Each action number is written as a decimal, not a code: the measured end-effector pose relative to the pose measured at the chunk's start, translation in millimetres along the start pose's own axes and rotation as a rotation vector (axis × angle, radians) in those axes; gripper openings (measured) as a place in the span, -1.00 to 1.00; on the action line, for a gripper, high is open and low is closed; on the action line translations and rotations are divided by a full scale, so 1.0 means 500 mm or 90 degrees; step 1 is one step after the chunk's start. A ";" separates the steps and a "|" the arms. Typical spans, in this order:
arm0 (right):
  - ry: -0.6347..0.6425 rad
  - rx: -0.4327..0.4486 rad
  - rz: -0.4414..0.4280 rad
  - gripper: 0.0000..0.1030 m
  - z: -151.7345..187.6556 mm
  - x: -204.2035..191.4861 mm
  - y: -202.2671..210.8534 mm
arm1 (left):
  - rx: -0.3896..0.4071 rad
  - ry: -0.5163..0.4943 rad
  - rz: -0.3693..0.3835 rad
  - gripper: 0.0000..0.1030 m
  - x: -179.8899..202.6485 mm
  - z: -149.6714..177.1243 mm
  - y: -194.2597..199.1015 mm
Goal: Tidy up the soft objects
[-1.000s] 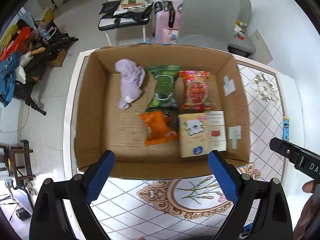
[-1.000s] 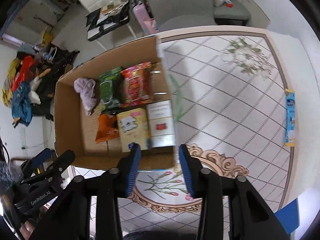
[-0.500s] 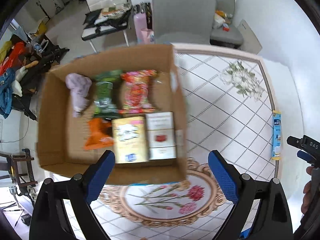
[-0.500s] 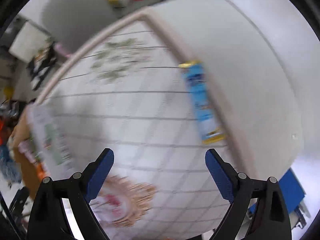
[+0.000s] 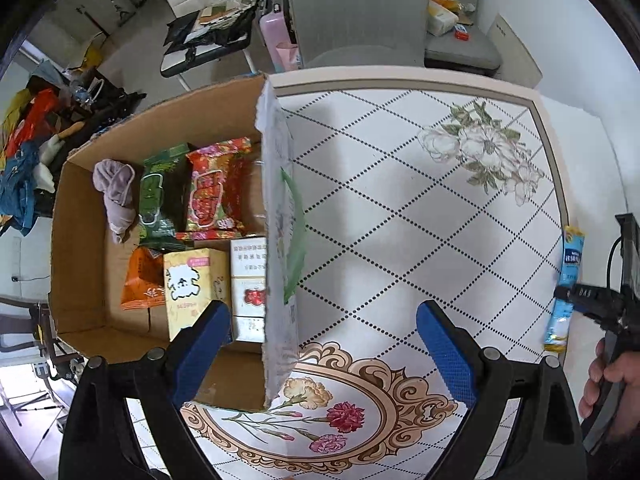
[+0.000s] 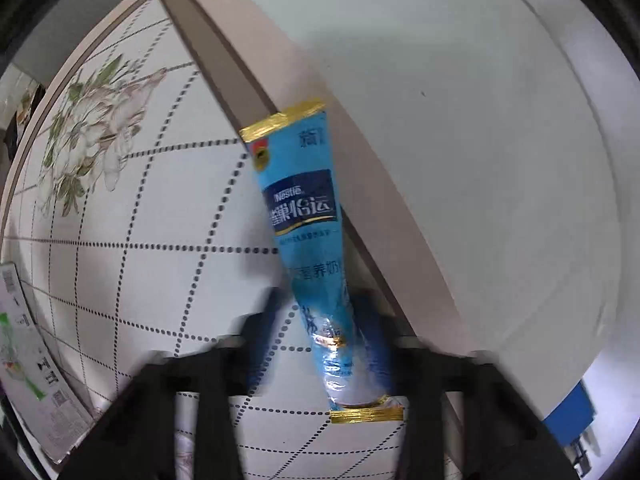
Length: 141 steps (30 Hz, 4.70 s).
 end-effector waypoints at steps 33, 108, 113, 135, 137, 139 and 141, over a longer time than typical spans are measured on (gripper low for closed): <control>0.387 -0.004 -0.287 -0.74 0.661 -1.005 0.308 | 0.041 0.093 0.035 0.85 -0.718 0.133 0.076; 0.367 0.373 -0.105 0.88 0.795 -0.513 0.851 | 0.233 0.095 0.049 0.85 -0.543 0.315 0.587; 0.369 0.378 -0.096 0.88 0.800 -0.513 0.853 | 0.231 0.090 0.045 0.85 -0.538 0.320 0.585; 0.361 0.400 -0.056 0.88 0.798 -0.490 0.862 | 0.230 0.088 0.033 0.85 -0.552 0.330 0.587; 0.362 0.400 -0.056 0.88 0.801 -0.490 0.863 | 0.230 0.084 0.032 0.85 -0.549 0.330 0.586; 0.361 0.402 -0.055 0.88 0.801 -0.490 0.864 | 0.229 0.084 0.033 0.85 -0.548 0.332 0.585; 0.361 0.402 -0.054 0.88 0.802 -0.489 0.865 | 0.228 0.083 0.035 0.85 -0.545 0.333 0.583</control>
Point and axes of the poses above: each gripper's, at about its wrist camera, not at the fingertips, and y roughly against the way its jaws point, x to its right, z to its underside, the point moved 9 cm from there along -y, roughly the way its jaws point, and after that the axes turned 3 degrees about -y, right-handed, at the moved point
